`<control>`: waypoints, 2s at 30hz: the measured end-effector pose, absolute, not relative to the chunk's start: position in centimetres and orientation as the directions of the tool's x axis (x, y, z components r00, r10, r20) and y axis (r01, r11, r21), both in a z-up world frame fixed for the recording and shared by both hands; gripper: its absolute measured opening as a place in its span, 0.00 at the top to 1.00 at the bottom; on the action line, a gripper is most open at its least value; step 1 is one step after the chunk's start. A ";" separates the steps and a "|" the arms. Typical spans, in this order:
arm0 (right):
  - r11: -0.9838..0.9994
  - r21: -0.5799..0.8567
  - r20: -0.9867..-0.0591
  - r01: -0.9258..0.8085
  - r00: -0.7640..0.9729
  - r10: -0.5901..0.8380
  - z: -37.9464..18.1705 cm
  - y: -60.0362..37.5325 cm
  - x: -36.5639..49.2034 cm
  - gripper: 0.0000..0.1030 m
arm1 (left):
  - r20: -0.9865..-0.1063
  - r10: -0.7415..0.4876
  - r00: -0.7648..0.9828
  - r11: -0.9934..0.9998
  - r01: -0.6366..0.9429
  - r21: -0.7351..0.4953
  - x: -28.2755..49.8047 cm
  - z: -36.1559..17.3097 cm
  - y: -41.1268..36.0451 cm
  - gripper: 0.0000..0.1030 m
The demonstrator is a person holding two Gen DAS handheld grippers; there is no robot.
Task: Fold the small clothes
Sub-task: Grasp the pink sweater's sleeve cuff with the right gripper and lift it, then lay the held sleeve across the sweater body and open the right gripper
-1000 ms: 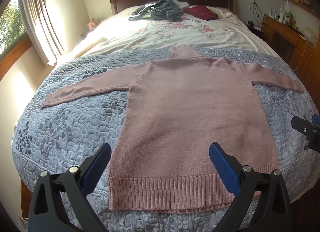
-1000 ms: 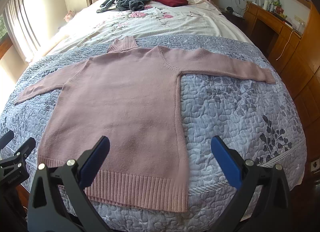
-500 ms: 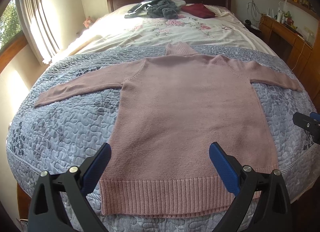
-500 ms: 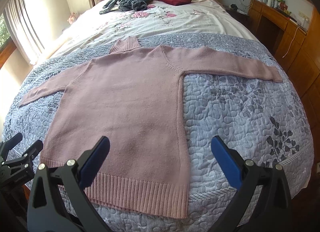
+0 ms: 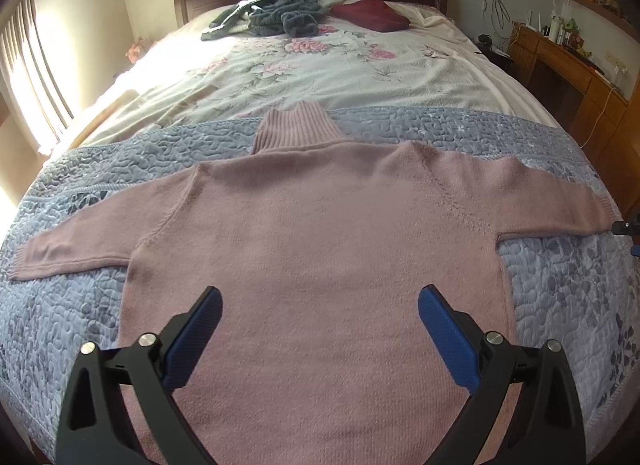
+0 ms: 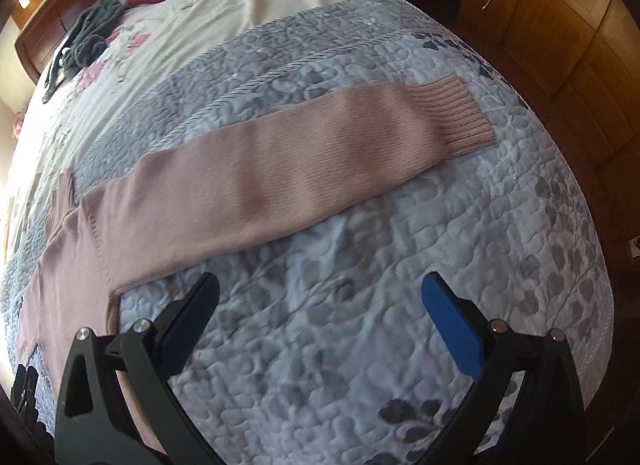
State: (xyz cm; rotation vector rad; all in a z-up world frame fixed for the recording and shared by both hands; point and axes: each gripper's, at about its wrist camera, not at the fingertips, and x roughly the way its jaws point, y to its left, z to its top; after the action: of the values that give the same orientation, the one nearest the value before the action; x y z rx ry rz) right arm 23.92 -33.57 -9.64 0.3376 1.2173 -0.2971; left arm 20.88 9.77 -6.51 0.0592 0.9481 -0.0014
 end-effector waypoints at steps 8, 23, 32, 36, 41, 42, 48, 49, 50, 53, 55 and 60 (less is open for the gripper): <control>0.834 0.106 -0.972 0.542 0.234 -0.029 -14.5 -46.0 28.9 0.03 | -0.817 -0.006 0.576 1.000 0.017 0.005 27.9 -8.1 6.2 0.04; 0.847 0.192 -0.951 0.496 0.309 0.035 -15.7 -47.4 31.5 0.70 | -0.852 0.049 0.521 0.999 -0.028 0.040 30.6 -12.0 8.1 0.04; 0.883 0.281 -0.904 0.376 0.412 0.113 -10.6 -42.0 30.3 0.86 | -0.877 0.024 0.479 0.999 -0.049 0.001 31.7 -12.4 10.1 0.04; 0.910 0.331 -0.880 0.250 0.431 0.202 -8.5 -36.2 30.8 0.86 | -0.880 0.005 0.475 0.999 -0.049 -0.021 31.8 -12.1 10.6 0.04; 0.913 0.397 -0.849 0.097 0.416 0.325 -7.8 -28.0 32.1 0.86 | -0.880 -0.026 0.473 0.998 -0.034 -0.047 31.8 -11.8 10.5 0.04; 0.916 0.395 -0.850 0.068 0.406 0.336 -7.8 -26.3 32.5 0.86 | -0.880 -0.033 0.473 0.998 -0.028 -0.053 31.8 -11.7 10.4 0.04; 0.927 0.375 -0.875 -0.028 0.318 0.364 -10.3 -18.1 34.2 0.86 | -0.883 -0.086 0.461 0.995 -0.009 -0.101 31.8 -11.5 9.5 0.04; 0.928 0.371 -0.882 -0.037 0.300 0.364 -11.0 -17.2 34.3 0.86 | -0.885 -0.090 0.457 0.995 -0.005 -0.104 31.8 -11.6 9.3 0.04; 0.935 0.352 -0.893 -0.044 0.285 0.349 -11.5 -16.4 34.5 0.85 | -0.887 -0.092 0.453 0.995 -0.001 -0.104 31.8 -11.7 9.0 0.04; 0.937 0.339 -0.899 -0.082 0.266 0.349 -12.3 -14.6 34.1 0.76 | -0.890 -0.112 0.442 0.993 0.021 -0.114 31.7 -11.7 8.0 0.04; 0.918 0.379 -0.879 -0.118 0.264 0.397 -11.7 -14.3 33.5 0.55 | -0.890 -0.132 0.436 0.991 0.040 -0.128 31.6 -11.7 7.2 0.04; 0.867 0.456 -0.830 -0.202 0.255 0.496 -9.6 -16.0 30.3 0.57 | -0.887 -0.209 0.411 0.978 0.070 -0.197 31.9 -11.9 5.2 0.04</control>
State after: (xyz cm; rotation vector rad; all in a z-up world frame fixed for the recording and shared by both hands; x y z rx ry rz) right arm 30.26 -16.05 -9.62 0.2799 1.2267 0.4819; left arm 31.86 5.15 -11.89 -0.1367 1.1347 -0.1760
